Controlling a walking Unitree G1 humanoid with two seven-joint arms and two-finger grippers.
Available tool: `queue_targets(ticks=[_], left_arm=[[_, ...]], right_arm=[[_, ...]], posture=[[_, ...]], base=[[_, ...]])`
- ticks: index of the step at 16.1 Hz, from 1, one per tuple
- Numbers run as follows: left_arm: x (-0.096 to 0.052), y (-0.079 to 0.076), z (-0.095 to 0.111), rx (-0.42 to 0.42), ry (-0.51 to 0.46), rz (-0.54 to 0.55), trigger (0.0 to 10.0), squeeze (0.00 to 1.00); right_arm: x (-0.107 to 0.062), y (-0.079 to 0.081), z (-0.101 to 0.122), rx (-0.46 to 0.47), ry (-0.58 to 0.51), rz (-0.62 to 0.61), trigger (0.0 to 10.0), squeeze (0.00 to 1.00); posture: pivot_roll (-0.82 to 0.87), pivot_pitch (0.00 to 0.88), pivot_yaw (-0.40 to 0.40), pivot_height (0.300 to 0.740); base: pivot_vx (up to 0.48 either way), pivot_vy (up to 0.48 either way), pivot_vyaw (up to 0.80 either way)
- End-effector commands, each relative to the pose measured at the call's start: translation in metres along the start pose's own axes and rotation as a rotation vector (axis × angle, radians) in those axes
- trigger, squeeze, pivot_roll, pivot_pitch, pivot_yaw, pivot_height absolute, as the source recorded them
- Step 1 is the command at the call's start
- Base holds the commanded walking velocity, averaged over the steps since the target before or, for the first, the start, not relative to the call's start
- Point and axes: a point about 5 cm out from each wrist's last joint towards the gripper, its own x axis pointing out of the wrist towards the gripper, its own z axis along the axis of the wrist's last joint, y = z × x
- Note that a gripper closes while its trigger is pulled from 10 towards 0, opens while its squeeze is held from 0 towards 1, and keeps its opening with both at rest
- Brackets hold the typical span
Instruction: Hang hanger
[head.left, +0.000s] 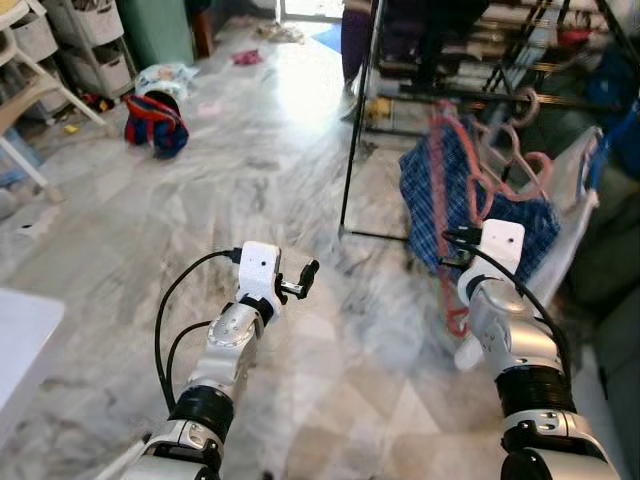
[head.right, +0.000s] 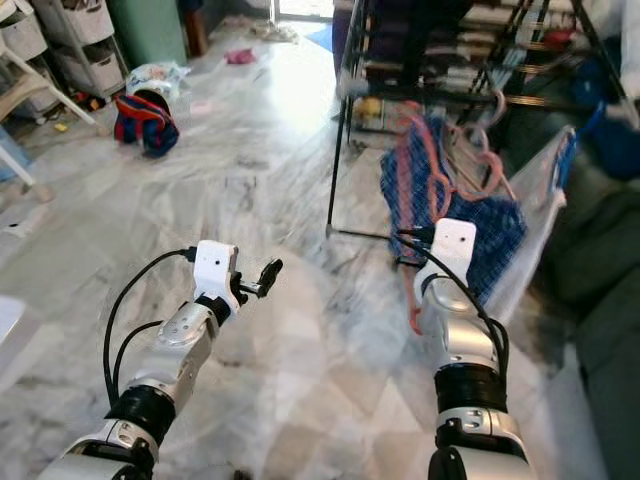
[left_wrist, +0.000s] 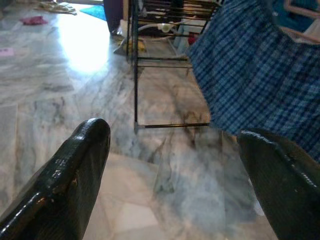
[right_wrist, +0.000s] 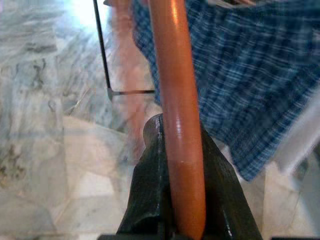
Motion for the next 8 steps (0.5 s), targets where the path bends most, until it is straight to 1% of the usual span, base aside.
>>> queue_targets(ticks=[1, 4, 8], left_arm=[[-0.003, 0.008, -0.002, 0.018, 0.012, 0.013, 10.0, 0.0], [-0.005, 0.008, -0.004, 0.015, 0.016, 0.018, 10.0, 0.0], [-0.005, 0.009, -0.004, 0.013, 0.017, 0.026, 10.0, 0.0]], right_arm=[[0.001, 0.013, 0.001, 0.003, 0.0, 0.029, 10.0, 0.0], [0.002, 0.014, -0.004, 0.014, 0.016, 0.029, 10.0, 0.0], [0.003, 0.014, -0.014, 0.016, 0.068, 0.04, 10.0, 0.0]], posture=[[-0.03, 0.127, -0.017, 0.74], [-0.03, 0.135, -0.016, 0.74], [-0.03, 0.145, -0.018, 0.74]], base=[[0.416, 0.0, -0.66], [0.416, 0.0, -0.63], [0.418, 0.0, 0.0]])
